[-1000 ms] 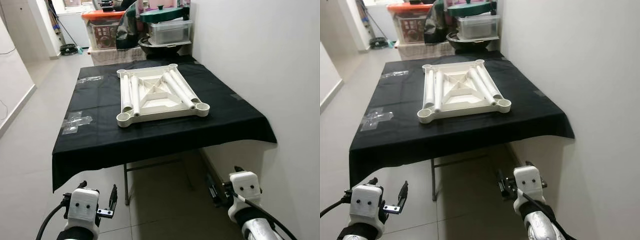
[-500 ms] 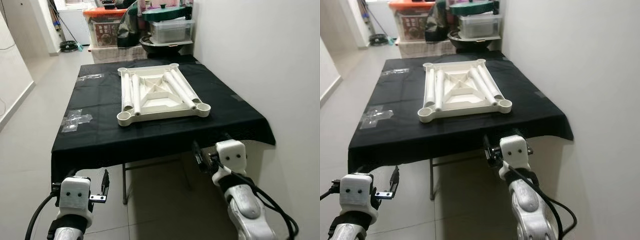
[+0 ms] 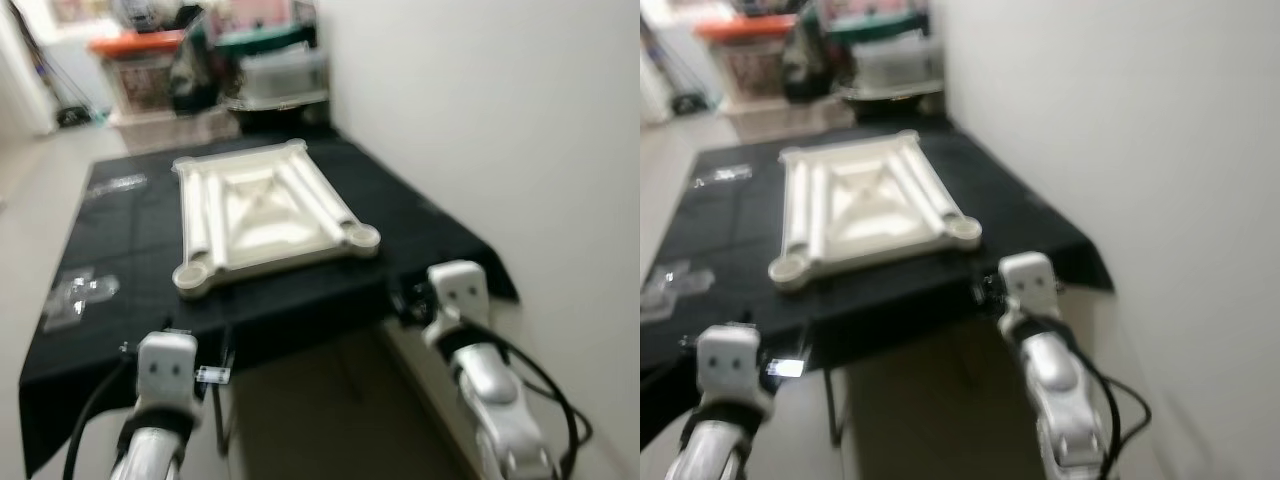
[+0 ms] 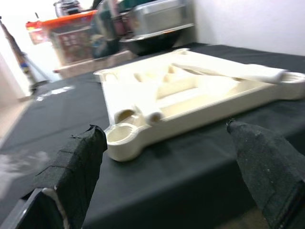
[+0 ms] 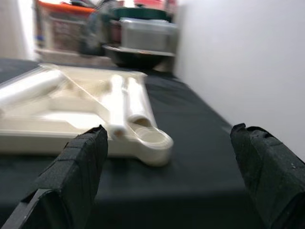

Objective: Building children table

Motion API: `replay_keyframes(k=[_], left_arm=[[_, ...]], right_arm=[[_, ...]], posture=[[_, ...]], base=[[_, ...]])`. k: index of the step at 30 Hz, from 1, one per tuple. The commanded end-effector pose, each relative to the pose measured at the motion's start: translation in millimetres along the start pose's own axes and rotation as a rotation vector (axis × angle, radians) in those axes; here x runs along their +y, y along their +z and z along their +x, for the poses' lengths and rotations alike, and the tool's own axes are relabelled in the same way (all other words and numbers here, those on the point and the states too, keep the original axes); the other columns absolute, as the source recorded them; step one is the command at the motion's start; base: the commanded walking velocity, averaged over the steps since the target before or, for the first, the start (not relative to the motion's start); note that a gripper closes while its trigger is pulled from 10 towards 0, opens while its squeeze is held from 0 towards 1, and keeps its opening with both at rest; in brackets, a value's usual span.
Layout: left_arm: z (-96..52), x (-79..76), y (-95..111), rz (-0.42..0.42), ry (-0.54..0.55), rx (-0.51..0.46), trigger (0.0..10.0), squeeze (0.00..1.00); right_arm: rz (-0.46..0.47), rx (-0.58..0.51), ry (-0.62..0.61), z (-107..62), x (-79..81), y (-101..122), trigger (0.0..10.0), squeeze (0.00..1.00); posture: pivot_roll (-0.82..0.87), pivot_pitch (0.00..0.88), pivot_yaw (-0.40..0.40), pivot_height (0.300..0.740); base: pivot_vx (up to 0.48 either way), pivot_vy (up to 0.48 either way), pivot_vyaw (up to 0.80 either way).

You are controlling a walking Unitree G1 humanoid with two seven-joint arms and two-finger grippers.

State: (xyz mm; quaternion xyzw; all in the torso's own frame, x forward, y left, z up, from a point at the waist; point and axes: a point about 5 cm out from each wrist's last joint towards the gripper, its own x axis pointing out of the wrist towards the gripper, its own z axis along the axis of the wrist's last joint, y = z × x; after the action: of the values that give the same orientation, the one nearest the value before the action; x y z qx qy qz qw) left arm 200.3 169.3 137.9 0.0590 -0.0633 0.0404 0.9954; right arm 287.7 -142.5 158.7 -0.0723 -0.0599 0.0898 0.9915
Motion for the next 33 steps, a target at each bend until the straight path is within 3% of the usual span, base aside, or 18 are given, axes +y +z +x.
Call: replay_keyframes(k=[1, 10, 11, 21, 24, 25, 28, 29, 32, 33], left_arm=[[-0.5, 5.7, -3.4, 0.014, 0.01, 0.018, 10.0, 0.0], [1.7, 5.2, -2.2, 0.012, 0.007, 0.009, 10.0, 0.0], [1.9, 4.9, -1.7, 0.011, 0.009, 0.005, 10.0, 0.0], [1.3, 5.6, -0.3, 0.007, 0.017, 0.0, 10.0, 0.0], [2.3, 4.7, 3.6, -0.025, 0.002, -0.024, 10.0, 0.0], [3.0, 6.1, 5.5, -0.039, 0.014, -0.033, 10.0, 0.0], [4.0, 7.0, 4.6, -0.033, 0.018, -0.028, 10.0, 0.0], [4.4, 6.7, 4.1, -0.029, 0.016, -0.025, 10.0, 0.0], [4.4, 6.4, 4.1, -0.029, 0.015, -0.025, 10.0, 0.0], [4.3, 5.5, 3.8, -0.028, 0.013, -0.025, 10.0, 0.0]], right_arm=[[0.047, -0.002, 0.055, 7.1, 10.8, 3.2, 10.0, 0.0], [0.131, 0.02, 0.113, 22.9, 10.0, 6.7, 10.0, 0.0], [0.172, 0.027, 0.141, 28.4, 12.2, 7.2, 10.0, 0.0], [0.269, 0.001, 0.13, 33.3, 7.5, 4.0, 10.0, 0.0], [0.335, -0.025, 0.094, 33.6, 1.3, 4.4, 10.0, 0.0], [0.398, -0.029, 0.071, 33.7, -2.6, 4.0, 10.0, 0.0], [0.467, -0.012, 0.049, 33.8, -6.0, 1.4, 10.0, 0.0], [0.557, 0.0, 0.025, 33.5, -8.6, -1.0, 10.0, 0.0], [0.611, 0.004, 0.013, 33.4, -9.8, -2.1, 10.0, 0.0], [0.671, 0.022, 0.013, 32.5, -9.9, -4.5, 10.0, 0.0]], posture=[[-0.03, 0.0, 0.003, 0.74], [-0.02, 0.0, -0.004, 0.74], [0.0, 0.0, -0.012, 0.74], [0.01, 0.0, -0.014, 0.74], [0.01, 0.0, -0.012, 0.74], [0.01, 0.0, -0.012, 0.74], [0.01, 0.0, -0.01, 0.74], [0.0, 0.0, -0.011, 0.74], [0.0, 0.0, -0.011, 0.74], [0.0, 0.0, -0.011, 0.74]], base=[[0.375, 0.0, 0.0], [0.376, 0.0, 0.0], [0.379, 0.0, 0.0], [0.377, 0.0, 0.0], [0.262, 0.0, 0.0], [0.0, 0.0, 0.0], [0.0, 0.0, 0.0], [0.0, 0.0, 0.0], [0.0, 0.0, 0.0], [0.0, 0.0, 0.0]])
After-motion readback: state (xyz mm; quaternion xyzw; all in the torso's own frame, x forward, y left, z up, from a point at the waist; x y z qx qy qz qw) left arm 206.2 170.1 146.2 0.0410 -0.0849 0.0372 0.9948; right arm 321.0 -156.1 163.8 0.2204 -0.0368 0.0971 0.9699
